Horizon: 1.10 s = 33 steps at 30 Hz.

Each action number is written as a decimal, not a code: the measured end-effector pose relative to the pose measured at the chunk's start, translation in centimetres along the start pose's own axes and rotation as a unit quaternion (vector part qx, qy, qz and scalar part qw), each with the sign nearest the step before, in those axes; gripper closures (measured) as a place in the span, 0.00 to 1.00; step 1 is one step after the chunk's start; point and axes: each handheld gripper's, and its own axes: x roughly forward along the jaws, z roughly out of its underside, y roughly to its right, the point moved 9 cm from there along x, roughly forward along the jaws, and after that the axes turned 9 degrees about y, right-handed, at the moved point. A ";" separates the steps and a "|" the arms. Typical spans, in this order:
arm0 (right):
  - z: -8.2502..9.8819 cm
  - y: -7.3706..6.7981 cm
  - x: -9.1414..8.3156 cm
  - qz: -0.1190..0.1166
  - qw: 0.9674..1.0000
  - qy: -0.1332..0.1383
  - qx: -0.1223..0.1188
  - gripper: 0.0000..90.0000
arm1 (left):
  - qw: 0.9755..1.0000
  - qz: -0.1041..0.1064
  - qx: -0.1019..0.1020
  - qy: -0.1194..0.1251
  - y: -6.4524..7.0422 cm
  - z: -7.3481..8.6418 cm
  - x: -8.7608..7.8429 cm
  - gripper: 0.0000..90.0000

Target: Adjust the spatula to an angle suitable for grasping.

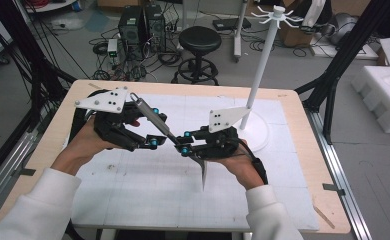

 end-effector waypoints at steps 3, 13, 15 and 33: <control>-0.1 -0.1 0.0 -0.001 1.000 0.001 0.000 0.83 | 1.000 0.003 0.001 0.002 0.0 0.0 0.0 0.49; -0.1 -0.2 0.1 -0.006 1.000 0.001 0.001 0.83 | 1.000 0.013 0.001 -0.001 0.1 0.1 0.1 0.59; -0.1 -0.2 0.1 -0.004 1.000 0.002 -0.001 0.83 | 1.000 0.015 -0.001 0.003 0.1 0.0 0.1 0.62; 0.0 -0.3 1.0 -0.013 1.000 -0.005 -0.006 0.83 | 1.000 0.023 -0.002 0.002 0.4 -0.1 0.0 0.76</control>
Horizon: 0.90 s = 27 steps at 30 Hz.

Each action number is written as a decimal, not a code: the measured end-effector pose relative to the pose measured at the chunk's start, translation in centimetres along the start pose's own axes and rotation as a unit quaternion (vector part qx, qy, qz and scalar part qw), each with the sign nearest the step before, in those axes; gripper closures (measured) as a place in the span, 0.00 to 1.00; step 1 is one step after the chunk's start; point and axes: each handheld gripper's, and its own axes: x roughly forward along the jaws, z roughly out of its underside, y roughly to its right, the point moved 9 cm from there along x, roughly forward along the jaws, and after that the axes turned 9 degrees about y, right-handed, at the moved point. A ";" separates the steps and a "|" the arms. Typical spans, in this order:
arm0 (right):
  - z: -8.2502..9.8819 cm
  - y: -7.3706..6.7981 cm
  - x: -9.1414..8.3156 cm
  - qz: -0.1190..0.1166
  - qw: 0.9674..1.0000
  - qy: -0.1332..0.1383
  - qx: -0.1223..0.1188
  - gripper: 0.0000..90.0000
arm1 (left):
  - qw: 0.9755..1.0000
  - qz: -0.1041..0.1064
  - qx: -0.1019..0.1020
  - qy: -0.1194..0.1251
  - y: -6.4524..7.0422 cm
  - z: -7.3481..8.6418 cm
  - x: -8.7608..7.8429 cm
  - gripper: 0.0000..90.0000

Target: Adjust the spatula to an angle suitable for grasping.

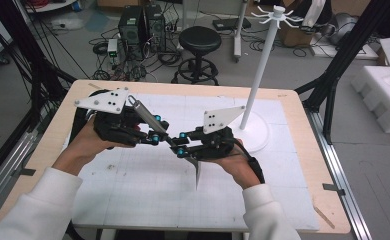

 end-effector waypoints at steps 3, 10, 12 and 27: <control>-0.1 0.1 0.0 0.004 1.000 0.000 0.003 0.82 | 1.000 -0.007 -0.009 0.002 -0.1 -0.1 0.0 0.76; -0.4 0.1 0.0 0.013 1.000 0.007 0.009 0.71 | 1.000 -0.022 -0.011 -0.012 -0.3 0.1 0.1 0.76; -0.4 0.4 -0.3 0.032 0.999 0.004 0.007 0.62 | 0.999 -0.029 -0.012 -0.014 -0.4 0.1 0.1 0.77; 0.4 1.8 -1.7 0.113 0.993 -0.031 0.008 0.00 | 0.996 -0.088 -0.015 -0.001 -1.5 -1.3 -0.9 0.76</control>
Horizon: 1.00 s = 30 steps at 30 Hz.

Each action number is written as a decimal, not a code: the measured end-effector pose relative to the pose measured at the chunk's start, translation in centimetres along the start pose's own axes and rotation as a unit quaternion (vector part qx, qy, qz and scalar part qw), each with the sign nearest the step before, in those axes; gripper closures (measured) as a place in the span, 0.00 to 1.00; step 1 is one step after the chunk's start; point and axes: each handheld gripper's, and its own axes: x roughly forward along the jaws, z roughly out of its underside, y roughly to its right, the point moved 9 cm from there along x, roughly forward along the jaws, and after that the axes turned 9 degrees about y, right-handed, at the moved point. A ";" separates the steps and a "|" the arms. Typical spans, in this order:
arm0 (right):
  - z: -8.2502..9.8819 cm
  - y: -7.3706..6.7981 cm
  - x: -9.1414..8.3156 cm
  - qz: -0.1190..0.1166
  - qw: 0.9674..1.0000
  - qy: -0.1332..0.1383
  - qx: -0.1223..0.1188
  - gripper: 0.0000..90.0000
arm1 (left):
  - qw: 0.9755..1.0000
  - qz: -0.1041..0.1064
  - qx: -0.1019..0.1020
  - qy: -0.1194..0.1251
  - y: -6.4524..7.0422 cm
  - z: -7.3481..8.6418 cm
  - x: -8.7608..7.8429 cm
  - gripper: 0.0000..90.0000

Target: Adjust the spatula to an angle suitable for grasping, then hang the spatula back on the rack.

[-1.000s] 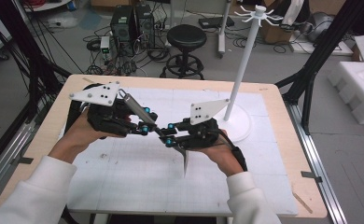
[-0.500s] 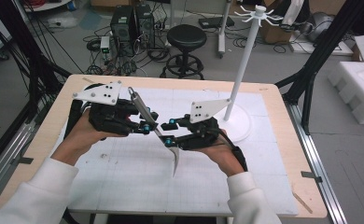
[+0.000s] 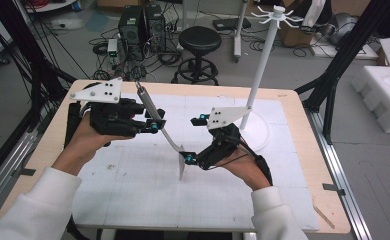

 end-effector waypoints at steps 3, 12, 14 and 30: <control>0.0 0.1 -0.2 0.003 1.000 0.002 0.000 0.00 | 1.000 -0.011 0.001 -0.004 -0.2 0.0 -0.1 0.76; -0.1 0.4 -1.5 0.009 1.000 0.006 0.008 0.00 | 0.999 -0.038 -0.002 0.000 -1.0 -0.4 -0.7 0.76; -0.1 0.5 -1.6 0.009 1.000 0.007 0.004 0.00 | 0.999 -0.038 -0.001 -0.004 -1.1 -0.5 -0.8 0.76; 0.3 0.8 -2.7 0.019 1.000 0.004 0.013 0.00 | 0.999 -0.050 0.002 -0.012 -1.5 -0.6 -0.9 0.76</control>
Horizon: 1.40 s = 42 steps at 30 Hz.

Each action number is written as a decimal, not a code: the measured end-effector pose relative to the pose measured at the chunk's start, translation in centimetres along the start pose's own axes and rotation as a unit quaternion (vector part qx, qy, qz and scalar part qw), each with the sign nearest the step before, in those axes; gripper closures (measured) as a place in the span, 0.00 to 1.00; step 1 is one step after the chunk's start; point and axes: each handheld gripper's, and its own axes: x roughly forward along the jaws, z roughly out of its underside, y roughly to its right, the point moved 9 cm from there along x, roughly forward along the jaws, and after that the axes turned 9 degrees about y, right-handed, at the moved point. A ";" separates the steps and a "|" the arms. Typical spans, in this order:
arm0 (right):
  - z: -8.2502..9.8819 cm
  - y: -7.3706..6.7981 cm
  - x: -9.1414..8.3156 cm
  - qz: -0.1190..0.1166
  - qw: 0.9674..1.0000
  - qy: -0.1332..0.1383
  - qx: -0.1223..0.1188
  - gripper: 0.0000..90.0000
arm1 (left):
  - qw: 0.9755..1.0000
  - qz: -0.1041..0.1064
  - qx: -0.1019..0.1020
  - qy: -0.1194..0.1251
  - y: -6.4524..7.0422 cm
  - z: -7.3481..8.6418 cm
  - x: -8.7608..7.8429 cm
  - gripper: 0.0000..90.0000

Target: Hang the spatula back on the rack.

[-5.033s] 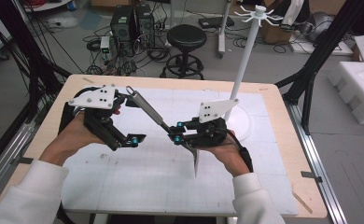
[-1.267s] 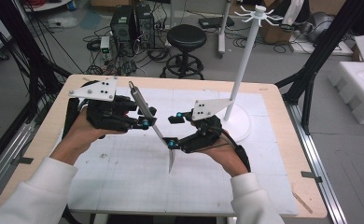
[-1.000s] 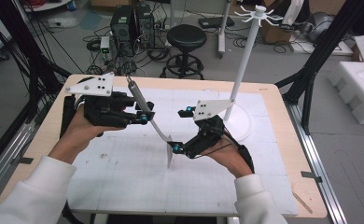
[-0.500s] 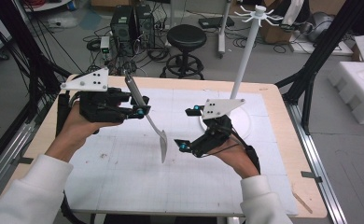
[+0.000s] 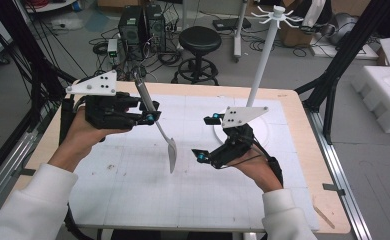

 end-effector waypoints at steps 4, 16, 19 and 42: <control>0.0 0.1 -0.1 0.000 1.000 0.001 0.004 0.00 | 1.000 -0.004 -0.002 -0.002 -0.1 0.0 0.1 0.76; -0.9 0.4 -0.3 0.012 1.000 0.008 -0.004 0.00 | 0.998 -0.049 -0.013 -0.024 -0.7 0.0 1.1 0.76; -1.3 0.6 -0.4 0.017 1.000 0.007 -0.006 0.00 | 0.998 -0.055 -0.008 -0.030 -0.8 0.0 1.2 0.77; -5.2 2.4 -1.9 0.042 0.999 0.032 0.008 0.00 | 0.993 -0.093 -0.042 -0.066 -2.4 -0.7 3.2 0.77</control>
